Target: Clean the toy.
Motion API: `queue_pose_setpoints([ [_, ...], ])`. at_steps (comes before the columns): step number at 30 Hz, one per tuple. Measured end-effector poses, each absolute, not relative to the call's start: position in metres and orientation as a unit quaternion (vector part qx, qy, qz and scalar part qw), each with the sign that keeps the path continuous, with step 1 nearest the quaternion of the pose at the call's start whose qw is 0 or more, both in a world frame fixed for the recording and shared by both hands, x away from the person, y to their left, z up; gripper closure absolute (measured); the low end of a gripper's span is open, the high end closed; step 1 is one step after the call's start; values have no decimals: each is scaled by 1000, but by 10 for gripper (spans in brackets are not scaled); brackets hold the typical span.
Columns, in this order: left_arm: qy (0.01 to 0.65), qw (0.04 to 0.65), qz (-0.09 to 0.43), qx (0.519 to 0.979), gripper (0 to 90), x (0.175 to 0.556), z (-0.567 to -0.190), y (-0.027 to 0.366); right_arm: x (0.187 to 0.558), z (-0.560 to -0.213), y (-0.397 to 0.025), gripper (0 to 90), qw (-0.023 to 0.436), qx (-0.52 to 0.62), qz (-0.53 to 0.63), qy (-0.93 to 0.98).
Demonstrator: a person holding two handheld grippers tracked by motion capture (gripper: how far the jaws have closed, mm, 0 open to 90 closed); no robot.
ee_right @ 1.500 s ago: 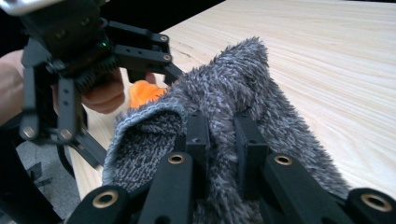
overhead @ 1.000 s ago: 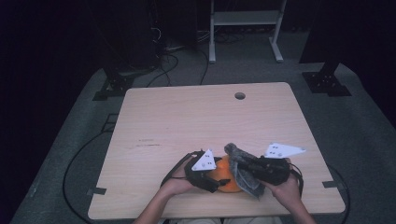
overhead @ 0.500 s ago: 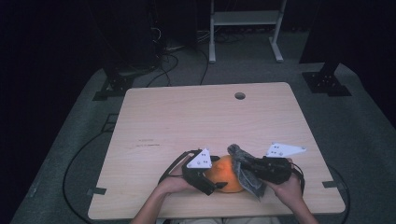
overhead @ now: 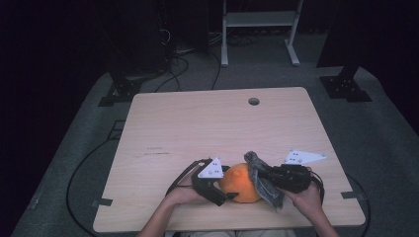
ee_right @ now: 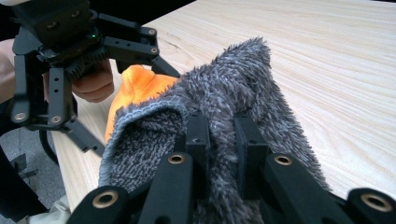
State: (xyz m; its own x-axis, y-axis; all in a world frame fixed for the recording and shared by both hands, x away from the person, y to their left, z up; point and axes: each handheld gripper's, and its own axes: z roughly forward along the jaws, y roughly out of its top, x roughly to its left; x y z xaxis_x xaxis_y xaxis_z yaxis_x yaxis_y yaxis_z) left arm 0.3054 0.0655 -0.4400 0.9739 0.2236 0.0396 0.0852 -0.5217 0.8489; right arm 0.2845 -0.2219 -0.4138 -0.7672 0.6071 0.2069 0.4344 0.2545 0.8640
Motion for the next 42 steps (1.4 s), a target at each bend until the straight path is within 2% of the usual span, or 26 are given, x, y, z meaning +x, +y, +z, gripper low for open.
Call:
queue_pose_setpoints([
  [4, 89, 487, 84, 865, 266, 304, -438, 64, 284, -413, -225, 777, 84, 341, 517, 781],
  [7, 84, 488, 89, 864, 287, 303, -437, 62, 277, -402, -224, 778, 103, 336, 524, 776],
  [10, 82, 489, 91, 864, 288, 302, -437, 61, 269, -391, -211, 777, 110, 308, 539, 777],
  [13, 80, 485, 92, 866, 289, 302, -437, 61, 269, -394, -201, 778, 117, 299, 518, 792],
  [15, 83, 488, 90, 864, 290, 302, -437, 61, 274, -400, -207, 778, 103, 309, 522, 788],
  [19, 85, 489, 88, 864, 283, 303, -437, 61, 280, -407, -224, 777, 105, 339, 506, 786],
  [24, 93, 500, 90, 856, 296, 303, -436, 62, 281, -407, -224, 777, 107, 344, 509, 782],
  [31, 79, 530, 112, 837, 325, 293, -404, 65, 274, -395, -224, 778, 124, 336, 533, 766],
  [36, 77, 512, 124, 847, 334, 291, -399, 67, 281, -404, -223, 777, 104, 345, 523, 773],
  [42, 87, 496, 130, 854, 341, 294, -400, 67, 272, -388, -221, 777, 120, 329, 552, 757],
])
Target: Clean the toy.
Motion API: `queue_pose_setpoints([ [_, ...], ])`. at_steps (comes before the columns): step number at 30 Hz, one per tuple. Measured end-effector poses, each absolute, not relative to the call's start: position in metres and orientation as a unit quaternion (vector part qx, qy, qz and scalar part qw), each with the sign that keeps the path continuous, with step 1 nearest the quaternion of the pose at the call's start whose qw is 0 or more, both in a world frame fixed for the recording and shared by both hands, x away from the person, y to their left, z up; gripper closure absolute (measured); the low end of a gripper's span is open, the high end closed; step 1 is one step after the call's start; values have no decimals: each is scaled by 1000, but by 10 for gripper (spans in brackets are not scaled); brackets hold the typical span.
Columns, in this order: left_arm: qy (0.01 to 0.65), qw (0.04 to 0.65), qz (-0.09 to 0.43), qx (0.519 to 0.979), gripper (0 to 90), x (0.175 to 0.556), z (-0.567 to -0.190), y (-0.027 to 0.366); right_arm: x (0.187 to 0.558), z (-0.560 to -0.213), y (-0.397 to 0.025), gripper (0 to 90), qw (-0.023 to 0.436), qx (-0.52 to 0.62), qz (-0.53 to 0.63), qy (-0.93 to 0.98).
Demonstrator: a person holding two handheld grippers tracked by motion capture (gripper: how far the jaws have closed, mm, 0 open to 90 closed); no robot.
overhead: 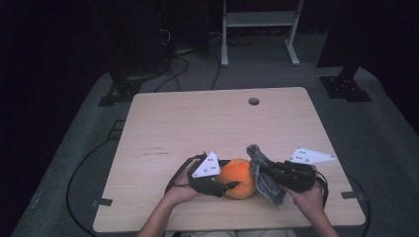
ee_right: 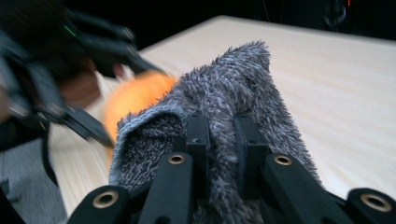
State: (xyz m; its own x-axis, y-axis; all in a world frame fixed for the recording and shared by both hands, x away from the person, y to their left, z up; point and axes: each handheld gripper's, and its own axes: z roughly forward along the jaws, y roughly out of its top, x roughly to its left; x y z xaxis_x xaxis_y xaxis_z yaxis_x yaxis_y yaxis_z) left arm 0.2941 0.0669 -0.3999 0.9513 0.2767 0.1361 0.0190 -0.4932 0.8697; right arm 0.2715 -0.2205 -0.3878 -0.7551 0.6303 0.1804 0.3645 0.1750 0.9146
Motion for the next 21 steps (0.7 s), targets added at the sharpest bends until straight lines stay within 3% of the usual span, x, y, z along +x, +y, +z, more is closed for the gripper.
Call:
queue_pose_setpoints([
  [8, 83, 496, 114, 857, 328, 292, -405, 61, 274, -397, -209, 777, 110, 330, 540, 766],
  [14, 93, 523, 99, 841, 125, 300, -405, 73, 280, -406, -216, 776, 105, 346, 527, 769],
  [21, 109, 509, 43, 853, 66, 312, -421, 80, 281, -407, -216, 776, 102, 345, 526, 771],
])
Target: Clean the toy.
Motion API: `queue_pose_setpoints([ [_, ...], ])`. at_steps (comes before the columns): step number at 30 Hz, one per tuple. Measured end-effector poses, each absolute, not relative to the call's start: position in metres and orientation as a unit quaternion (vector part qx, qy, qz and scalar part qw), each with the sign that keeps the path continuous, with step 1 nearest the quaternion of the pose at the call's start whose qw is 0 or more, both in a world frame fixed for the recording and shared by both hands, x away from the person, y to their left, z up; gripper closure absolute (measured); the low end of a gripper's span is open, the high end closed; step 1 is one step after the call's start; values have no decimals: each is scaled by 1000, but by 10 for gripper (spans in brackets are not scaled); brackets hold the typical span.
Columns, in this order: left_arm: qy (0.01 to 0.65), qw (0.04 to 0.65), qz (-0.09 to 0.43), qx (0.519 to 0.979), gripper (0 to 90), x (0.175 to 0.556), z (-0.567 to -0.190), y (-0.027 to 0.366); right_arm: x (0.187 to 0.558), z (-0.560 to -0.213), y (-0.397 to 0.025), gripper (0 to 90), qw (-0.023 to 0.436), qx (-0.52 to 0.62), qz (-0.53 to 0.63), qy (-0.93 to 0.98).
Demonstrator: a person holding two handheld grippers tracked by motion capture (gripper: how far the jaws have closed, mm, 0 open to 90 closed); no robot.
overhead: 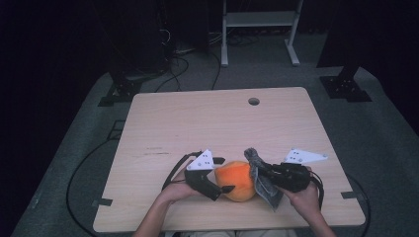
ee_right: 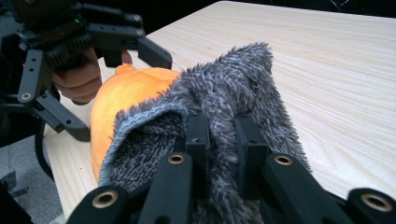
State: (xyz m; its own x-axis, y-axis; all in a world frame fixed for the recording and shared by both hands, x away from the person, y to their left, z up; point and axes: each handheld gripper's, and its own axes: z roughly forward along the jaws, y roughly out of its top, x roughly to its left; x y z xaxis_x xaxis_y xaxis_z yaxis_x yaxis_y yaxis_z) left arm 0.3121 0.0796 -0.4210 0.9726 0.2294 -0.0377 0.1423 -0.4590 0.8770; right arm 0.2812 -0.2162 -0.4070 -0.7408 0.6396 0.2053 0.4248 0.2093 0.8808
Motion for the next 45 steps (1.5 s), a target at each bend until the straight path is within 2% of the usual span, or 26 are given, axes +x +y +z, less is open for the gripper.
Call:
queue_pose_setpoints([
  [3, 98, 506, 48, 856, 90, 309, -424, 76, 282, -407, -217, 776, 104, 347, 525, 770],
  [6, 95, 508, 78, 852, 241, 305, -421, 73, 282, -409, -220, 775, 105, 356, 525, 766],
  [8, 100, 514, 85, 847, 296, 304, -416, 74, 284, -409, -224, 775, 101, 361, 532, 759],
  [13, 109, 506, 102, 849, 314, 303, -407, 76, 278, -397, -228, 776, 108, 354, 555, 745],
  [17, 105, 502, 96, 853, 320, 300, -406, 72, 269, -389, -212, 775, 122, 323, 555, 757],
  [19, 98, 497, 82, 858, 307, 299, -407, 70, 271, -394, -209, 776, 128, 322, 541, 766],
  [22, 81, 513, 53, 853, 208, 300, -409, 74, 276, -401, -215, 775, 119, 335, 536, 766],
  [25, 105, 504, 78, 853, 114, 305, -412, 73, 280, -404, -223, 774, 115, 350, 534, 761],
  [27, 121, 503, 68, 853, 60, 308, -416, 69, 281, -405, -223, 775, 113, 353, 535, 759],
  [29, 103, 511, 65, 851, 114, 307, -418, 68, 281, -405, -222, 774, 116, 353, 534, 760],
  [32, 92, 516, 88, 847, 306, 301, -414, 67, 279, -403, -220, 776, 121, 354, 533, 759],
  [34, 100, 526, 90, 840, 352, 301, -409, 70, 274, -398, -217, 777, 127, 348, 540, 756],
  [38, 125, 515, 96, 842, 367, 305, -409, 72, 268, -393, -207, 776, 94, 305, 568, 759],
  [45, 132, 523, 73, 839, 374, 312, -417, 83, 287, -415, -216, 774, 93, 354, 534, 762],
])
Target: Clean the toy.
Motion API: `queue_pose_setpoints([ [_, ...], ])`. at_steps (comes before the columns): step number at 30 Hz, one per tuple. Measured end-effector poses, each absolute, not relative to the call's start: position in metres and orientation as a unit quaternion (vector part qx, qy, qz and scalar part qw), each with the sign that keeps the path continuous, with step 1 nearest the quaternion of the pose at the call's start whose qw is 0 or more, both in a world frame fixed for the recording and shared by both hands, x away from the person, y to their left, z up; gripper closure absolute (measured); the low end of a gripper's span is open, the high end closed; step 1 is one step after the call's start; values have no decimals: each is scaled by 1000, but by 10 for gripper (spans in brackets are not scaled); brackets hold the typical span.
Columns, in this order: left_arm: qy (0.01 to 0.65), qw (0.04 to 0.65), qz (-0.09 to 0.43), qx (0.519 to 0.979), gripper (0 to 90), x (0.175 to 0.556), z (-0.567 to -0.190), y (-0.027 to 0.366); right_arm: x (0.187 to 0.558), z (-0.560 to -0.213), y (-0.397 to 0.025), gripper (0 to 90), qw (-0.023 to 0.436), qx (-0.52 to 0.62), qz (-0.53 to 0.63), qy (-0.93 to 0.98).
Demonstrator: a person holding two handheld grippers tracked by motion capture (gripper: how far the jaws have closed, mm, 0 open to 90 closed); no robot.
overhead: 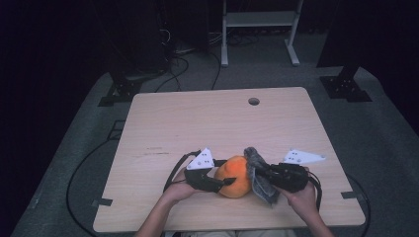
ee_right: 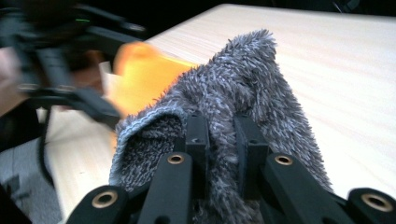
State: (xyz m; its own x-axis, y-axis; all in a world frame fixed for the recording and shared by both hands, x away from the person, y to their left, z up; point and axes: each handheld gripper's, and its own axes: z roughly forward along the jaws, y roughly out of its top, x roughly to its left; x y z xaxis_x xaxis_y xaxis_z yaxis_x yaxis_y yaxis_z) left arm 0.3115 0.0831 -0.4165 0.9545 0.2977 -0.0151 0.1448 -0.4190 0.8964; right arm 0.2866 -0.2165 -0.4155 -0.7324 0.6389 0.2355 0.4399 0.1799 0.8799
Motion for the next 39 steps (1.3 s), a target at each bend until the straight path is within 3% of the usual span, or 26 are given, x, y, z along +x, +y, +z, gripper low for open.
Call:
queue_pose_setpoints([
  [2, 127, 523, 73, 839, 346, 311, -417, 83, 289, -418, -218, 774, 93, 359, 527, 764],
  [6, 136, 514, 78, 844, 176, 310, -417, 77, 285, -416, -211, 775, 101, 352, 523, 770],
  [7, 135, 515, 84, 842, 195, 309, -417, 76, 284, -415, -211, 775, 103, 351, 522, 770],
  [9, 127, 518, 108, 839, 326, 305, -416, 72, 283, -414, -211, 775, 106, 355, 522, 768],
  [11, 118, 521, 132, 835, 376, 300, -411, 69, 281, -409, -213, 777, 103, 355, 534, 760],
  [13, 102, 521, 148, 835, 380, 296, -407, 66, 276, -401, -212, 776, 107, 344, 550, 754],
  [19, 89, 507, 108, 850, 345, 299, -421, 68, 277, -407, -209, 777, 83, 333, 550, 761],
  [28, 43, 492, 117, 862, 343, 288, -422, 57, 262, -392, -196, 776, 99, 292, 555, 772],
  [33, 81, 496, 114, 857, 205, 294, -423, 55, 269, -397, -208, 777, 104, 311, 546, 771],
  [39, 75, 498, 120, 856, 317, 291, -426, 50, 266, -390, -211, 777, 121, 304, 546, 772],
])
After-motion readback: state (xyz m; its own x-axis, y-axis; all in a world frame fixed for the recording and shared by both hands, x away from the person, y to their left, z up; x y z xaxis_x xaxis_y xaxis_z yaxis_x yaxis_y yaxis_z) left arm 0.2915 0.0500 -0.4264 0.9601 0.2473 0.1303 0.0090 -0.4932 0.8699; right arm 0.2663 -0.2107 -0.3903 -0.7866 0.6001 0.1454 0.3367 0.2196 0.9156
